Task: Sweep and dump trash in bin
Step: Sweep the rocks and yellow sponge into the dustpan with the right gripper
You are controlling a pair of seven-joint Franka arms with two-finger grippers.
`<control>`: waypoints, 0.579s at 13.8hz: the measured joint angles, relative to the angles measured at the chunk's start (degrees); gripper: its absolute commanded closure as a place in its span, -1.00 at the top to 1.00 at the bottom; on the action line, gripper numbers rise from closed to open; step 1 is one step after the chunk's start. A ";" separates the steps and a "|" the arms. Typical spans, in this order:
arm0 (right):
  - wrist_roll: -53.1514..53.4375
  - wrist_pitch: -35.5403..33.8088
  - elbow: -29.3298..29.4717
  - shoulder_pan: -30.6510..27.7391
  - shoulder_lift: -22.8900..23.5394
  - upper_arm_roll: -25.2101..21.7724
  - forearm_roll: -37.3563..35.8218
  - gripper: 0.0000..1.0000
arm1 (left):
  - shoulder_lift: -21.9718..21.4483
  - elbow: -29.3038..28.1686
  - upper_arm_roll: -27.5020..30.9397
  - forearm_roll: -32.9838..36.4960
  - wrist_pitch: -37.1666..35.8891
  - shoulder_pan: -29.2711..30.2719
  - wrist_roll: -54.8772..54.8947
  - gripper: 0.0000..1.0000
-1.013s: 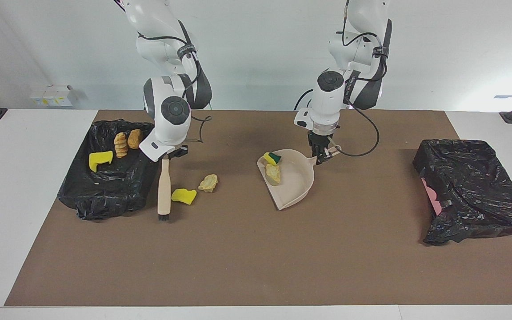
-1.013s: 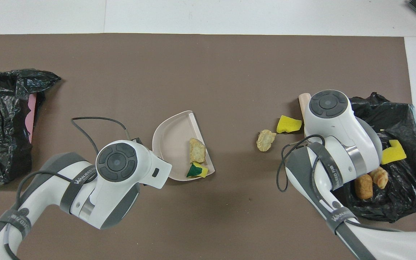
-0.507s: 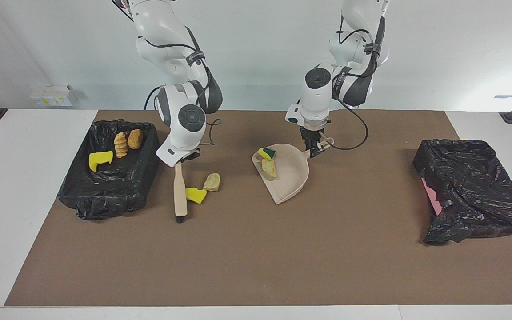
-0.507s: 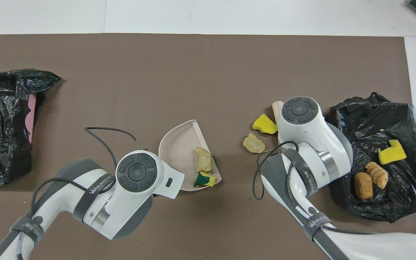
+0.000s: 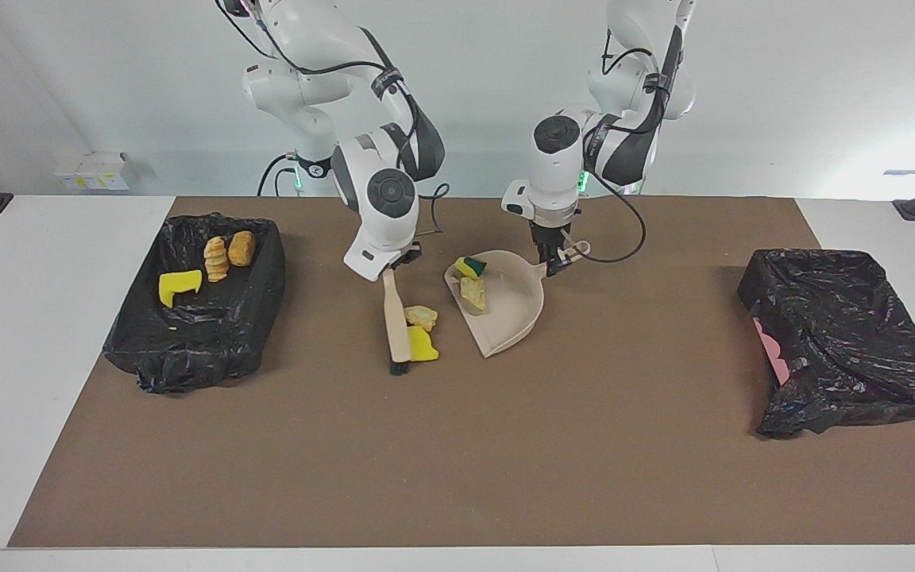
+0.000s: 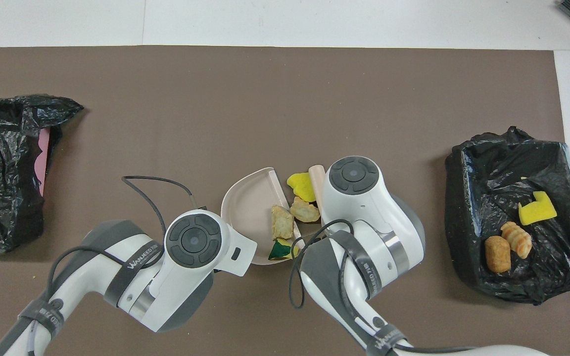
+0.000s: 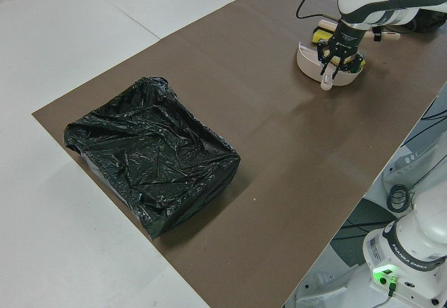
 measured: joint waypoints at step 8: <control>0.37 -0.96 2.20 6.78 -1.12 -0.21 4.99 -1.00 | 1.02 -0.20 0.26 -0.01 4.11 0.26 0.24 -1.00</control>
